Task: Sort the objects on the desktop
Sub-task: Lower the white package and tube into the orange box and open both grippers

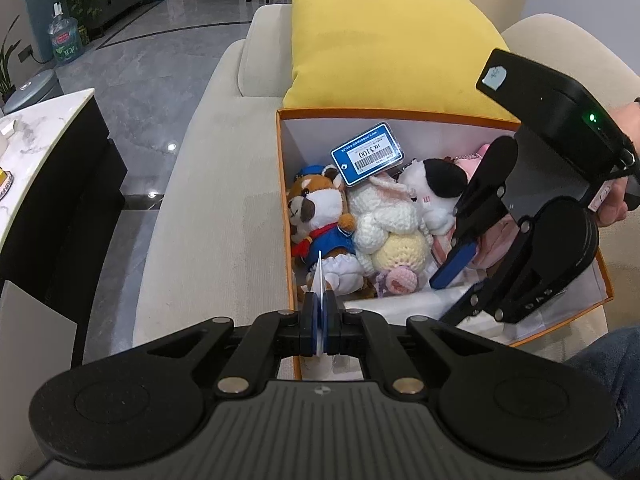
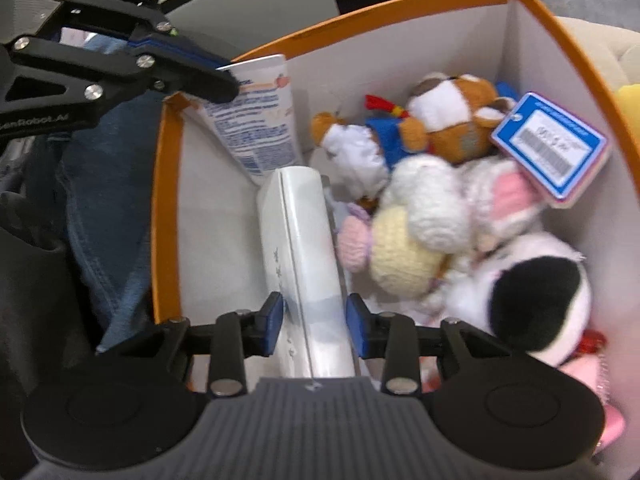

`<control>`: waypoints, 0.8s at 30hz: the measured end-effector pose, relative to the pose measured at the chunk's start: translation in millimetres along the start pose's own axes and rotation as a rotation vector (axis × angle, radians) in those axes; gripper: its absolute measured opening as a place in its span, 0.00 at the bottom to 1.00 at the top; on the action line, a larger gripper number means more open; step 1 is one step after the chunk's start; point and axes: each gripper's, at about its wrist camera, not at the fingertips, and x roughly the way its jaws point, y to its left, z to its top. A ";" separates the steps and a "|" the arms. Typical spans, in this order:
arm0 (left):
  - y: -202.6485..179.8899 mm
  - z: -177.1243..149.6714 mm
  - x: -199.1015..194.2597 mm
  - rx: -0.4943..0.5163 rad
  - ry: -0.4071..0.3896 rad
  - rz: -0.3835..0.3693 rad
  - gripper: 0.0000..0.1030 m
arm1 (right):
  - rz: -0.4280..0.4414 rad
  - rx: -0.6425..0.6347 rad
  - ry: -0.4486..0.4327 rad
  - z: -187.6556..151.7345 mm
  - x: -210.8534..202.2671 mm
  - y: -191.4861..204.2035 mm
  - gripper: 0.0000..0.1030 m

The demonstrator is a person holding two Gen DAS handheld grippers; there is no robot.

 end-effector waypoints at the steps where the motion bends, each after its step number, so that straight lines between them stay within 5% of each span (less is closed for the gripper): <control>1: -0.2 -0.5 -0.1 -0.001 0.000 0.001 0.02 | -0.007 0.001 -0.002 -0.2 -0.3 0.0 0.37; 8: -4.0 -3.2 3.4 0.017 0.012 0.016 0.02 | -0.030 -0.014 0.004 0.9 10.4 7.5 0.27; 10: -5.9 -3.9 5.7 0.026 0.020 0.016 0.02 | -0.004 0.006 0.013 1.8 14.4 6.7 0.14; 24: -8.2 -1.8 -4.2 0.025 0.028 0.018 0.04 | -0.048 0.007 -0.012 -9.3 13.6 35.9 0.19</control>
